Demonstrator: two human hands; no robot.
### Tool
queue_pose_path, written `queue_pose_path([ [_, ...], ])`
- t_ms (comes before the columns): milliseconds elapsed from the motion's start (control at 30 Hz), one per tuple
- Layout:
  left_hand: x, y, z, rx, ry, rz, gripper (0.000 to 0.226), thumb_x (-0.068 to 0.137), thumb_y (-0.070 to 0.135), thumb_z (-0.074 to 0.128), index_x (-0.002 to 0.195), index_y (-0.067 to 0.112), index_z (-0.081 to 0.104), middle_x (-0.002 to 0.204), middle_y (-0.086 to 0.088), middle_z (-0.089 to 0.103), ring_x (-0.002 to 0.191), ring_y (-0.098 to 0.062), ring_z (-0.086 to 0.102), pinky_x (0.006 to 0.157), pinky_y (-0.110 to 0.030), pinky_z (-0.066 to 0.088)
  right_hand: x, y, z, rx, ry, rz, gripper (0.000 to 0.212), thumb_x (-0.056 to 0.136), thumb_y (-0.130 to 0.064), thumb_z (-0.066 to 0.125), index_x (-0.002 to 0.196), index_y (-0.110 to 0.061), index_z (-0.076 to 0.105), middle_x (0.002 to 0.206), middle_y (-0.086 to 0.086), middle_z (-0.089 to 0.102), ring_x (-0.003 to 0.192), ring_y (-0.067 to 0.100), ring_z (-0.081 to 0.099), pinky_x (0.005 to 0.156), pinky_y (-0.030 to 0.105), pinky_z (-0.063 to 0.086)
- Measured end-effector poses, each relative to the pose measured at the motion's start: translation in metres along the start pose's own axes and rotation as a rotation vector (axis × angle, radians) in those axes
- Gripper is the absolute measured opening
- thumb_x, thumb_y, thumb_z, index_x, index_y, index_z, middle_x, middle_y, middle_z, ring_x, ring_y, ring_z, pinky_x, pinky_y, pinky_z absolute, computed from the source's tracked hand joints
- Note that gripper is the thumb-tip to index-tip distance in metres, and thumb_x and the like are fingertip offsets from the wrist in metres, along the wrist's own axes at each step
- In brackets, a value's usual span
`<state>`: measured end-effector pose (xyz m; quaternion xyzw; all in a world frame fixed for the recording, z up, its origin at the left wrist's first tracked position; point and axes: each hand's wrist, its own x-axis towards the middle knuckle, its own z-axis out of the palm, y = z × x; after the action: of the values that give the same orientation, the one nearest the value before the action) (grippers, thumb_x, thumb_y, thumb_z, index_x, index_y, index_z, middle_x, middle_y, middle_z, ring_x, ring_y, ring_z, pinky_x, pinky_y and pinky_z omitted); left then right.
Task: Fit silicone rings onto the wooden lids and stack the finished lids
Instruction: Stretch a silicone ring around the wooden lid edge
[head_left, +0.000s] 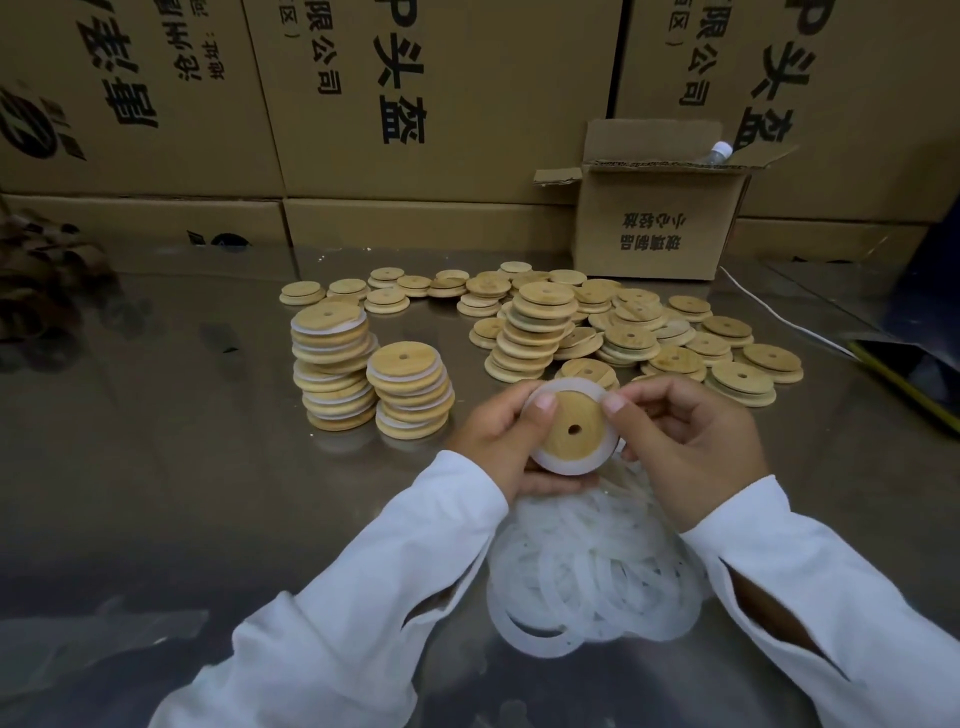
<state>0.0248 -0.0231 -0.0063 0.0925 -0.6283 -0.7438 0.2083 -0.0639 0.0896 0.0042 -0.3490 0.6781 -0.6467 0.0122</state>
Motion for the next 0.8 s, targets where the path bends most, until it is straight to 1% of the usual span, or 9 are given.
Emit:
queue_pose_path([
  [67, 0.0006, 0.0004, -0.0001, 0.008, 0.011, 0.001, 0.021, 0.096, 0.024, 0.039, 0.102, 0.019, 0.059, 0.101, -0.012, 0.062, 0.082, -0.026, 0.067, 0.06, -0.026, 0.058, -0.0008, 0.0013, 0.0003, -0.032, 0.026, -0.018, 0.012, 0.077, -0.012, 0.068, 0.069, -0.021, 0.064, 0.068, 0.007, 0.064, 0.055, 0.014, 0.053, 0.054, 0.024, 0.048],
  [100, 0.0006, 0.0009, 0.0001, 0.013, 0.011, 0.007, 0.021, 0.096, 0.023, 0.04, 0.103, 0.018, 0.058, 0.1, -0.012, 0.062, 0.08, -0.025, 0.067, 0.059, -0.025, 0.057, -0.0009, 0.0015, 0.0004, -0.034, 0.034, -0.021, 0.013, 0.077, -0.013, 0.068, 0.068, -0.022, 0.064, 0.068, 0.006, 0.064, 0.055, 0.013, 0.053, 0.054, 0.025, 0.048],
  [167, 0.0001, 0.0009, 0.0007, 0.031, 0.005, 0.031, 0.02, 0.094, 0.022, 0.043, 0.105, 0.016, 0.058, 0.099, -0.012, 0.063, 0.076, -0.022, 0.068, 0.057, -0.023, 0.056, -0.0007, 0.001, 0.0004, -0.034, 0.042, -0.026, 0.014, 0.077, -0.013, 0.068, 0.067, -0.023, 0.064, 0.066, 0.005, 0.063, 0.054, 0.011, 0.052, 0.053, 0.022, 0.047],
  [233, -0.001, 0.0002, 0.0002, 0.063, 0.007, 0.066, 0.016, 0.092, 0.021, 0.047, 0.102, 0.018, 0.059, 0.095, -0.01, 0.065, 0.071, -0.019, 0.069, 0.056, -0.022, 0.055, -0.0004, 0.0002, -0.0002, -0.036, 0.039, -0.026, 0.014, 0.077, -0.014, 0.068, 0.067, -0.022, 0.064, 0.065, 0.004, 0.062, 0.053, 0.01, 0.051, 0.052, 0.018, 0.046],
  [333, -0.0006, -0.0023, -0.0014, 0.112, 0.02, 0.111, 0.013, 0.09, 0.015, 0.051, 0.099, 0.015, 0.059, 0.092, -0.009, 0.065, 0.076, -0.021, 0.068, 0.061, -0.026, 0.058, -0.0002, -0.0017, -0.0014, -0.022, 0.024, -0.006, 0.012, 0.078, -0.012, 0.067, 0.069, -0.019, 0.065, 0.065, 0.006, 0.062, 0.051, 0.009, 0.05, 0.051, 0.015, 0.044],
  [433, -0.0007, -0.0028, -0.0022, 0.103, 0.018, 0.116, 0.014, 0.09, 0.013, 0.049, 0.099, 0.012, 0.06, 0.09, -0.011, 0.065, 0.076, -0.024, 0.067, 0.061, -0.027, 0.058, 0.0018, -0.0036, -0.0024, 0.023, 0.024, 0.026, 0.015, 0.08, -0.009, 0.065, 0.067, -0.017, 0.064, 0.06, 0.004, 0.058, 0.048, 0.007, 0.048, 0.049, 0.013, 0.043],
  [533, -0.0015, -0.0017, -0.0023, 0.096, 0.009, 0.109, 0.018, 0.091, 0.018, 0.046, 0.097, 0.015, 0.062, 0.085, -0.007, 0.067, 0.07, -0.017, 0.069, 0.058, -0.024, 0.056, 0.0047, -0.0049, -0.0028, 0.053, 0.014, 0.056, 0.017, 0.081, -0.007, 0.064, 0.067, -0.016, 0.063, 0.054, -0.003, 0.057, 0.043, 0.002, 0.047, 0.048, 0.009, 0.043],
  [600, -0.0015, -0.0015, -0.0024, 0.098, 0.006, 0.11, 0.022, 0.092, 0.02, 0.044, 0.099, 0.014, 0.063, 0.083, -0.006, 0.067, 0.07, -0.016, 0.069, 0.057, -0.023, 0.056, 0.0047, -0.0056, -0.0027, 0.07, 0.0, 0.065, 0.016, 0.081, -0.006, 0.064, 0.067, -0.015, 0.064, 0.05, -0.007, 0.056, 0.043, 0.001, 0.048, 0.048, 0.009, 0.042],
  [800, -0.0011, -0.0023, -0.0031, 0.125, 0.027, 0.13, 0.022, 0.092, 0.019, 0.043, 0.1, 0.012, 0.062, 0.083, -0.007, 0.066, 0.075, -0.022, 0.067, 0.062, -0.032, 0.059, 0.001, -0.0073, -0.0014, 0.07, -0.013, 0.033, 0.014, 0.081, -0.006, 0.063, 0.07, -0.014, 0.064, 0.062, 0.002, 0.058, 0.047, 0.004, 0.05, 0.048, 0.01, 0.043],
])
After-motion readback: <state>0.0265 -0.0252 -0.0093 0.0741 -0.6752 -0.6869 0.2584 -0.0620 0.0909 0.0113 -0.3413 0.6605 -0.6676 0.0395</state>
